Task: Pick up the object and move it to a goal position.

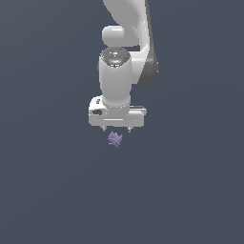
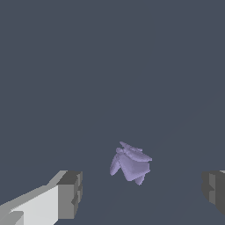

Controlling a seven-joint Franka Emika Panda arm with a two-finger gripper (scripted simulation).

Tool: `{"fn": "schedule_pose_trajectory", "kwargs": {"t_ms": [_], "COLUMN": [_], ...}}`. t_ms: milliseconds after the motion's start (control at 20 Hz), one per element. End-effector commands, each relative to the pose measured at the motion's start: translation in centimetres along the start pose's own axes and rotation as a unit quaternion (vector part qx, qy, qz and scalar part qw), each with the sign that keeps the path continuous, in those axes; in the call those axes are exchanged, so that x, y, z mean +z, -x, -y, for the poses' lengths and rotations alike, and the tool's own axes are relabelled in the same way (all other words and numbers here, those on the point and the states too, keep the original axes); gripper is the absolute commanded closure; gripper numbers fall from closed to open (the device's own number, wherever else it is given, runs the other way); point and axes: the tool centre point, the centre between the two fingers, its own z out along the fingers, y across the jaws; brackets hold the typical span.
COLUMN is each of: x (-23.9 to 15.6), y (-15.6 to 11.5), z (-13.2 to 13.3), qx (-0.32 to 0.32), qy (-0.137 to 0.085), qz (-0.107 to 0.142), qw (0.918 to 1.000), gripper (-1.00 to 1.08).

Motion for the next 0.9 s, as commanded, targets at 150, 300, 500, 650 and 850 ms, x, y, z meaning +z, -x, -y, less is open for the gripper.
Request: {"fn": "schedule_pose_trajectory", "kwargs": {"t_ms": [150, 300, 500, 650, 850], "x": [-0.4, -1.3, -1.7, -1.5, -0.6], "y": [-0.2, -0.7, -0.9, -0.9, -0.5], "z": [0.0, -0.1, -0.2, -0.2, -0.3], "qx": [0.005, 0.016, 0.021, 0.022, 0.034], "qy": [-0.003, -0.01, -0.013, -0.012, -0.013], "qz": [-0.005, -0.018, -0.023, -0.022, -0.019], "qw": [1.0, 0.9997, 0.9994, 0.9994, 0.9992], "gripper": [-0.92, -0.92, -0.92, -0.92, -0.92]}}
